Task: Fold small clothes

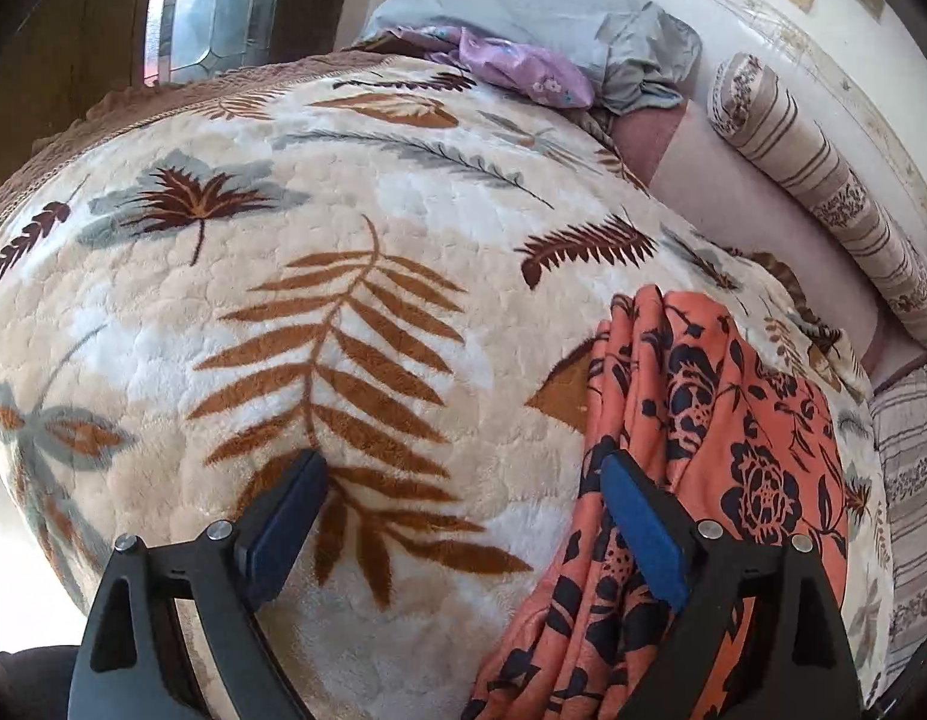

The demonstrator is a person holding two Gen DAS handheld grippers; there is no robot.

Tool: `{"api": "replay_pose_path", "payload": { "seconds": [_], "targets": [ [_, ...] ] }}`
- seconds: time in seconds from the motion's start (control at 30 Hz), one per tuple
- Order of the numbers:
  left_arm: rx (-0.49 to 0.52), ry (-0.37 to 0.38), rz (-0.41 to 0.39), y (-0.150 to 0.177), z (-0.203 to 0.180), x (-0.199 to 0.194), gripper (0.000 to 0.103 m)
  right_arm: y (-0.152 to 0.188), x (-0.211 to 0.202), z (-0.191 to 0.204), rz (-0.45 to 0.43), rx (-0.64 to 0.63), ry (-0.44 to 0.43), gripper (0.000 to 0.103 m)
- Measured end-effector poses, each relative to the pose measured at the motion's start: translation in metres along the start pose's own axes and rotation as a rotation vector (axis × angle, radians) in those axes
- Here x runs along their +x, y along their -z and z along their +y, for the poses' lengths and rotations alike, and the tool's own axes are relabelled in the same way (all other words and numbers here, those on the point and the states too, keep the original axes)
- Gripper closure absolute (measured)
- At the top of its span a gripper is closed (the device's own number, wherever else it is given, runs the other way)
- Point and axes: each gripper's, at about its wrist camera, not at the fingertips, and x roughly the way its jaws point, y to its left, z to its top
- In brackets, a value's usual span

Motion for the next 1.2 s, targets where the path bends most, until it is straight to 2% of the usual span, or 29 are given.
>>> {"api": "replay_pose_path", "payload": {
  "seconds": [0.1,0.27,0.6,0.73,0.87,1.2],
  "targets": [
    [-0.027,-0.015,-0.098,-0.003,0.005,-0.016,0.011,0.000,0.000,0.000,-0.001,0.002,-0.001,0.000],
    [-0.045,-0.025,-0.014,-0.002,0.009,-0.001,0.011,0.000,0.000,0.001,0.002,-0.006,0.009,0.000],
    [-0.014,-0.007,-0.147,-0.006,0.002,-0.027,0.011,0.001,-0.001,0.001,-0.005,0.003,-0.001,0.000],
    [-0.009,0.012,-0.164,-0.009,0.000,-0.032,0.011,0.001,-0.001,0.001,-0.007,0.003,-0.002,0.000],
    [-0.012,0.035,-0.134,-0.009,0.000,-0.028,0.011,0.001,-0.001,0.000,-0.011,0.005,-0.005,0.000],
    [0.006,0.188,0.054,-0.007,-0.015,-0.004,0.011,0.001,0.000,0.001,-0.002,-0.002,0.005,0.000]
  ]
}}
